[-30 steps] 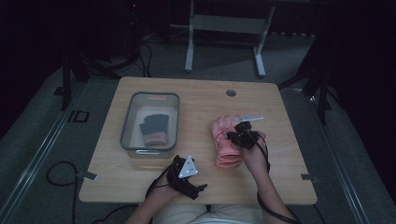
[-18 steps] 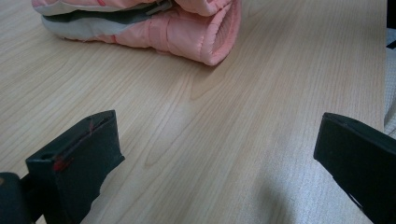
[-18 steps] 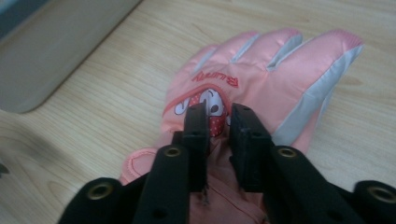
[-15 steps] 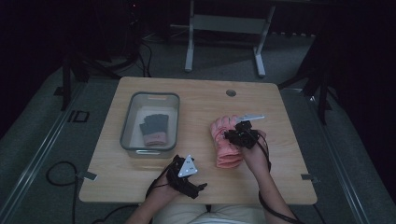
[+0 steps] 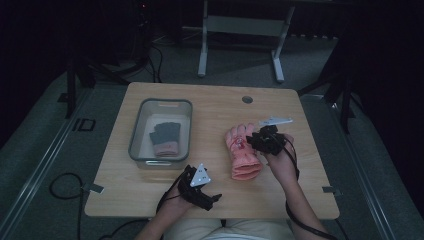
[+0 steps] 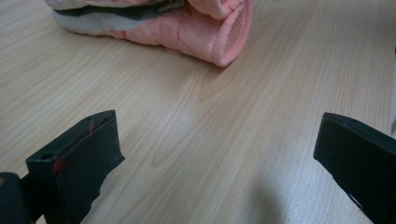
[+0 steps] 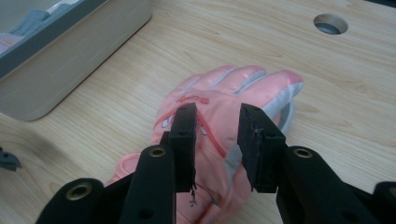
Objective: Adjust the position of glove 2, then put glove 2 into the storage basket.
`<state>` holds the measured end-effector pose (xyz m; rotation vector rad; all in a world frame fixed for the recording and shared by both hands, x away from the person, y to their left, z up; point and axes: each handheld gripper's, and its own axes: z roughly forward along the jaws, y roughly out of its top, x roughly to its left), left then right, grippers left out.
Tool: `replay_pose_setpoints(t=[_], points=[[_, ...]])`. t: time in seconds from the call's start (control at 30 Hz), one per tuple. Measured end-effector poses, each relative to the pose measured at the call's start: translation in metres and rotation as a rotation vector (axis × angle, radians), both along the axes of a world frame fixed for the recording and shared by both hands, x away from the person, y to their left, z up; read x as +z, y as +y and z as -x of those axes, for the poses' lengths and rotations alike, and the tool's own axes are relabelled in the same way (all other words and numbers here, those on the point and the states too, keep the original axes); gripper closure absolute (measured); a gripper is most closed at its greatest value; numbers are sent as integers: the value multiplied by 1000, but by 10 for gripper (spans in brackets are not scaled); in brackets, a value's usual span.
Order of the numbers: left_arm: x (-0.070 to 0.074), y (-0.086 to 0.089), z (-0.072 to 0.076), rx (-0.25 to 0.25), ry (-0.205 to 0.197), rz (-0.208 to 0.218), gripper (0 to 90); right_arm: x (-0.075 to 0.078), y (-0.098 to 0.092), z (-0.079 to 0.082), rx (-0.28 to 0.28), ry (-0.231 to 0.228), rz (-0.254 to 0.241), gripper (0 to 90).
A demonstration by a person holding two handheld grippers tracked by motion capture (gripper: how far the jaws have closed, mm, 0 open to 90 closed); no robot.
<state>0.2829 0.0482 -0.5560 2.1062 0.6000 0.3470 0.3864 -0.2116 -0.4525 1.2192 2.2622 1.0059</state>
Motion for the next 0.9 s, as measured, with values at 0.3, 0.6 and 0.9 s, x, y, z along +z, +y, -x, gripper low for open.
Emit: replay_pose_setpoints(t=[0.3,0.6,0.9], points=[[0,-2,0,3,5,2,2,2,-7,6,-5,-18,-29,671],[8,-5,2,-23,12,52,2,0,-12,8,-10,-17,-45,662],[30,-11,3,-9,-32,81,2,10,-15,12,-4,-46,-48,650]])
